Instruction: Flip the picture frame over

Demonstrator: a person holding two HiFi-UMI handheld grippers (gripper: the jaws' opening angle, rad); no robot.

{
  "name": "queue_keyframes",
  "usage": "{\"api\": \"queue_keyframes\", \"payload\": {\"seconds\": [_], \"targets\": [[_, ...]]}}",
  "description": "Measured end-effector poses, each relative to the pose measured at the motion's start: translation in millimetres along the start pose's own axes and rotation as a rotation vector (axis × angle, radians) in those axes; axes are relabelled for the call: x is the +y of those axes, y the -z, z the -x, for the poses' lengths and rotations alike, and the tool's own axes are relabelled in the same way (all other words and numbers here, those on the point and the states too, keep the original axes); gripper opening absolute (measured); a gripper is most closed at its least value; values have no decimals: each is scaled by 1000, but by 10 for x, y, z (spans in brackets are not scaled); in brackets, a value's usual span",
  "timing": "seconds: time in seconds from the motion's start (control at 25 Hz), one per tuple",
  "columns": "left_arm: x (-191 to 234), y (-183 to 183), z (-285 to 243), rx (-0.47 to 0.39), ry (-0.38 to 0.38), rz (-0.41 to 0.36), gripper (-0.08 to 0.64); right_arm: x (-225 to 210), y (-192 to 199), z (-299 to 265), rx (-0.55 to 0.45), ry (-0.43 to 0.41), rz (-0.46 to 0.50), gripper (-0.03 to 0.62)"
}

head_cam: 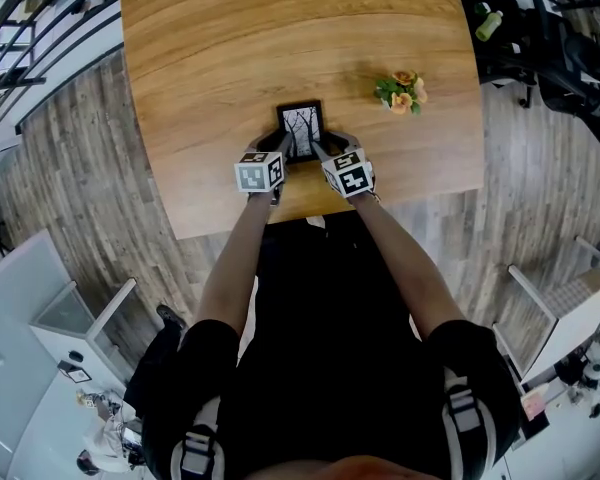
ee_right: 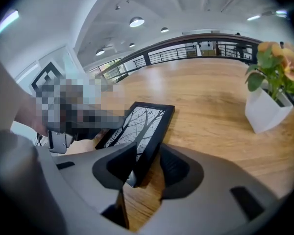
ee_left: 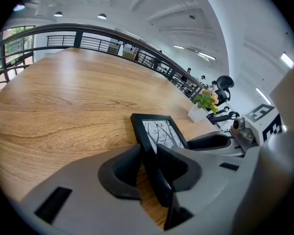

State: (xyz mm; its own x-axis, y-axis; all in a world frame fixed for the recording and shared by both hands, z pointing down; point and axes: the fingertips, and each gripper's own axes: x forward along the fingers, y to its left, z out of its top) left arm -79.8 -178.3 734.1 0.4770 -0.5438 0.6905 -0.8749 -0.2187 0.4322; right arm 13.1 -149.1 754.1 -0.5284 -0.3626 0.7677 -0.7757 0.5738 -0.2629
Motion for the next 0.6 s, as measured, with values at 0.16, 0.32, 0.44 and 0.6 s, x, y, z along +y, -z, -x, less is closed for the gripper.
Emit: {"api": "queue_keyframes", "payload": {"seconds": [0.16, 0.32, 0.44, 0.6], "targets": [[-29, 23, 2, -16, -9, -34, 153, 7, -5, 0, -16, -5, 3, 161], [-20, 20, 22, -32, -29, -41, 178, 27, -8, -7, -25, -27, -1, 168], [-4, -12, 79, -60, -47, -32, 184, 44, -12, 14, -36, -69, -30, 194], [-54, -48, 189, -113, -31, -22, 183, -23, -2, 46, -45, -94, -40, 191]]}}
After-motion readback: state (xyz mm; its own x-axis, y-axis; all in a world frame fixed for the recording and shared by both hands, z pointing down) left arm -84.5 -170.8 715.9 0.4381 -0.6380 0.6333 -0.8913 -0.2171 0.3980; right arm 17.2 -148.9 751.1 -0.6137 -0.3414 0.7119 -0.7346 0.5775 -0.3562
